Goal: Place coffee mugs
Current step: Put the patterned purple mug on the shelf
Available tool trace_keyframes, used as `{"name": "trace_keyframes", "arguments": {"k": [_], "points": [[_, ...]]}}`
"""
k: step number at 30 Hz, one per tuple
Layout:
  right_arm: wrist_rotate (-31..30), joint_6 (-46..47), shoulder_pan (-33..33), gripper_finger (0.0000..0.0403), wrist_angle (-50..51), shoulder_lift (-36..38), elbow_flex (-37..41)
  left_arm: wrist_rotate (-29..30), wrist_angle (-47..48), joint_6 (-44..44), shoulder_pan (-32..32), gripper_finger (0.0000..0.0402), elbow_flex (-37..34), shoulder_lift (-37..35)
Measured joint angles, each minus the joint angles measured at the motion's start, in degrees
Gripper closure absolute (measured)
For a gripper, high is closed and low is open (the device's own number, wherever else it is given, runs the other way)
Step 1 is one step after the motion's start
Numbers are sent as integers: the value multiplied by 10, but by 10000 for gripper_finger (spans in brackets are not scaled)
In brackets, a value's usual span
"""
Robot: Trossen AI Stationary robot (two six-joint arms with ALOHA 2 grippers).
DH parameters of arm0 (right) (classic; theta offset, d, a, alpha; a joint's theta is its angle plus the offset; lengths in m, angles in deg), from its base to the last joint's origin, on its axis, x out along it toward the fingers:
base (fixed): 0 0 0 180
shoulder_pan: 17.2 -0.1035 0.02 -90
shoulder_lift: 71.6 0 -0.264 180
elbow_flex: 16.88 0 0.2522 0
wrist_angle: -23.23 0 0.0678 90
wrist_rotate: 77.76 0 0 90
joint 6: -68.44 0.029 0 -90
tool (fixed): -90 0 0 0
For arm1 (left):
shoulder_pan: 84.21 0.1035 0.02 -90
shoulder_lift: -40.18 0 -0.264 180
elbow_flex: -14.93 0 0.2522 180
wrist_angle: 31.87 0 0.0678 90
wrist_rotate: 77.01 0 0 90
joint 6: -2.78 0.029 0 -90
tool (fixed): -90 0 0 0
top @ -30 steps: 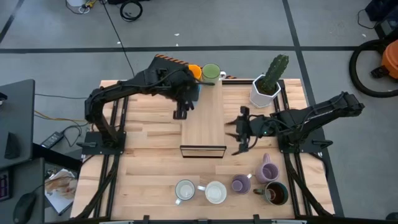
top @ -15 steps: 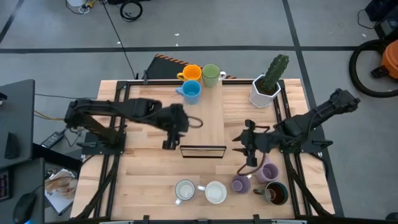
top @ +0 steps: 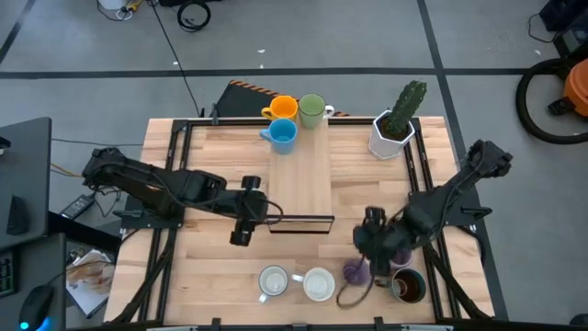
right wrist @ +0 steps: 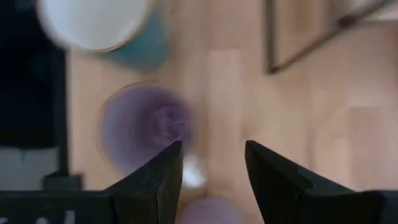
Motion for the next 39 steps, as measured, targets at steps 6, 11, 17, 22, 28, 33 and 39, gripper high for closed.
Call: {"name": "trace_keyframes", "arguments": {"k": [6,11,17,22,28,33,39], "points": [[8,1,-53,230,0,-90,-57,31,-2,-2,-34,226,-1,0],[23,15,-75,240,10,-145,-97,50,-3,4,-36,226,-1,-3],[39,30,-86,243,13,-184,-118,57,-5,62,-36,226,-2,-16],[49,36,-90,243,13,-192,-121,56,-100,108,-25,226,-65,-52],[25,39,-97,243,9,-202,-122,45,-199,122,5,226,-170,-137],[24,29,-99,243,4,-227,-121,26,-241,113,29,226,-232,-222],[6,24,-97,243,6,-246,-121,26,-251,84,54,226,-273,-305]]}}
